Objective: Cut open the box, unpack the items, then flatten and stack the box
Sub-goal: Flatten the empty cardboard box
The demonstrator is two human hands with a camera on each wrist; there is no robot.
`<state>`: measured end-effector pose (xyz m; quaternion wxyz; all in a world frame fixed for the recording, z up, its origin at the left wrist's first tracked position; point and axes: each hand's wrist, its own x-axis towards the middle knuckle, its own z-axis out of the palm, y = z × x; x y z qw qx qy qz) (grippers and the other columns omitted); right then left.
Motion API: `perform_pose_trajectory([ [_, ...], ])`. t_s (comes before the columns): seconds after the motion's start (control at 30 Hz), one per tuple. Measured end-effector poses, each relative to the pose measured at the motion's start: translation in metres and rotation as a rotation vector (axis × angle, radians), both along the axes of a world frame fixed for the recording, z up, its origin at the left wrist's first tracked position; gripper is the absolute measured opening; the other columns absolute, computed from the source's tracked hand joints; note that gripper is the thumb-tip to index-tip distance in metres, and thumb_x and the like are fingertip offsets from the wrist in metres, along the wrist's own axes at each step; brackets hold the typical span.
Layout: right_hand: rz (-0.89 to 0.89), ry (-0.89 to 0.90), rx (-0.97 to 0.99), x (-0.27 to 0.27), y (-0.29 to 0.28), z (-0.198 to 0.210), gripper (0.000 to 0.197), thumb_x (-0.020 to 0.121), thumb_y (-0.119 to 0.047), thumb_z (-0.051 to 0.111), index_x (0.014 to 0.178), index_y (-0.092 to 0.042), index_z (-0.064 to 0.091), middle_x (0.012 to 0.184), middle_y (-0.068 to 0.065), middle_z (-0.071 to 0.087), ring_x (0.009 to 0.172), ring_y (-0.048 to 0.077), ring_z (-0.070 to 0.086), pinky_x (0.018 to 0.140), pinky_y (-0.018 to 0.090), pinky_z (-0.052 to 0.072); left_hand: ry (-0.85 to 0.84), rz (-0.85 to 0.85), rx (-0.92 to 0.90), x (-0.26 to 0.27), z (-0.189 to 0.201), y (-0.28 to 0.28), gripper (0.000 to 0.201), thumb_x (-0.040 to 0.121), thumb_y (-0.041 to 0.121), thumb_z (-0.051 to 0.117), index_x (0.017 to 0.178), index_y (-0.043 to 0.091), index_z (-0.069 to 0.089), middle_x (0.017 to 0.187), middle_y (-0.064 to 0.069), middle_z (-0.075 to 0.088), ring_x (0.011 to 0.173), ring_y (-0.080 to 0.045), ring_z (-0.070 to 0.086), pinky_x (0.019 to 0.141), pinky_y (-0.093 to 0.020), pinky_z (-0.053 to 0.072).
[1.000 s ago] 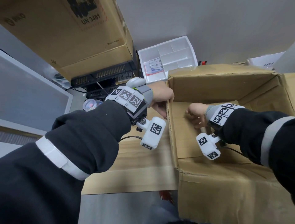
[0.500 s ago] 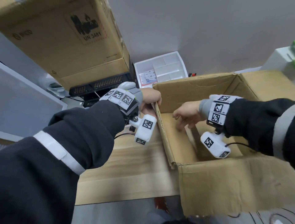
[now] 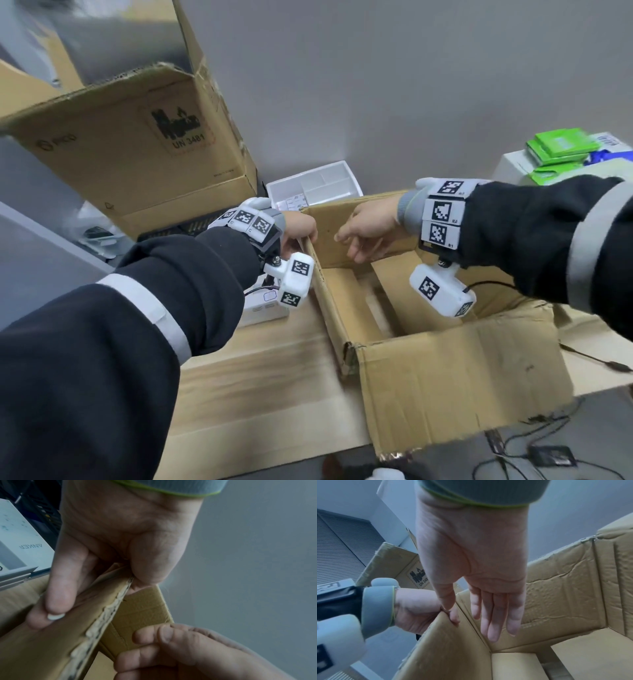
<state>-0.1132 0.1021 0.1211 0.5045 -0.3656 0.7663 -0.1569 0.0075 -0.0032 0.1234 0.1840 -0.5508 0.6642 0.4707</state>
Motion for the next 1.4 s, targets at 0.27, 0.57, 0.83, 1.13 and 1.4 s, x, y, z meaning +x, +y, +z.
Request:
perform_pose_trajectory([
  [0.27,0.193,-0.072,-0.006,0.032,0.013,0.019,0.056,0.081,-0.050,0.072,0.113,-0.006,0.060,0.097,0.011,0.075,0.085,0.023,0.073,0.088,0.041,0.054,-0.035,-0.017,-0.040,0.004,0.007,-0.008,0.019,0.090,0.007,0.045,0.089,-0.006,0.059,0.079,-0.023,0.063,0.075,-0.034,0.063,0.073,-0.038,0.054],
  [0.57,0.406,0.151,0.084,0.063,0.024,0.018,0.031,0.089,-0.019,0.065,0.111,0.003,0.061,0.097,0.018,0.075,0.067,0.025,0.073,0.065,0.033,0.061,0.024,0.034,-0.011,0.008,0.019,-0.012,0.034,0.089,0.009,0.043,0.109,-0.014,0.058,0.083,-0.028,0.070,0.054,-0.034,0.068,0.056,-0.039,0.062],
  [0.83,0.360,0.303,0.032,0.026,0.023,0.064,0.018,0.085,-0.009,0.067,0.101,-0.003,0.061,0.089,0.017,0.068,0.057,0.026,0.064,0.051,0.032,0.058,0.175,-0.036,-0.035,0.019,0.036,-0.032,0.078,0.072,0.077,0.065,0.125,0.024,0.045,0.112,-0.018,0.057,0.093,-0.033,0.063,0.089,-0.045,0.055],
  [1.13,0.301,0.193,-0.011,-0.022,0.036,0.086,0.026,0.086,-0.004,0.069,0.111,-0.005,0.063,0.099,0.015,0.073,0.071,0.024,0.070,0.062,0.029,0.057,0.521,-0.283,0.127,0.037,0.031,-0.044,0.061,0.074,0.009,0.068,0.129,0.033,0.057,0.123,-0.001,0.069,0.112,-0.022,0.066,0.098,-0.045,0.050],
  [1.4,0.339,0.054,-0.027,-0.038,0.037,0.095,0.032,0.089,0.002,0.064,0.121,-0.003,0.061,0.113,0.020,0.072,0.100,0.036,0.070,0.093,0.053,0.053,0.505,-0.383,0.123,0.041,0.022,-0.042,0.082,0.060,0.025,0.094,0.133,0.014,0.059,0.129,-0.009,0.069,0.120,-0.029,0.065,0.108,-0.050,0.047],
])
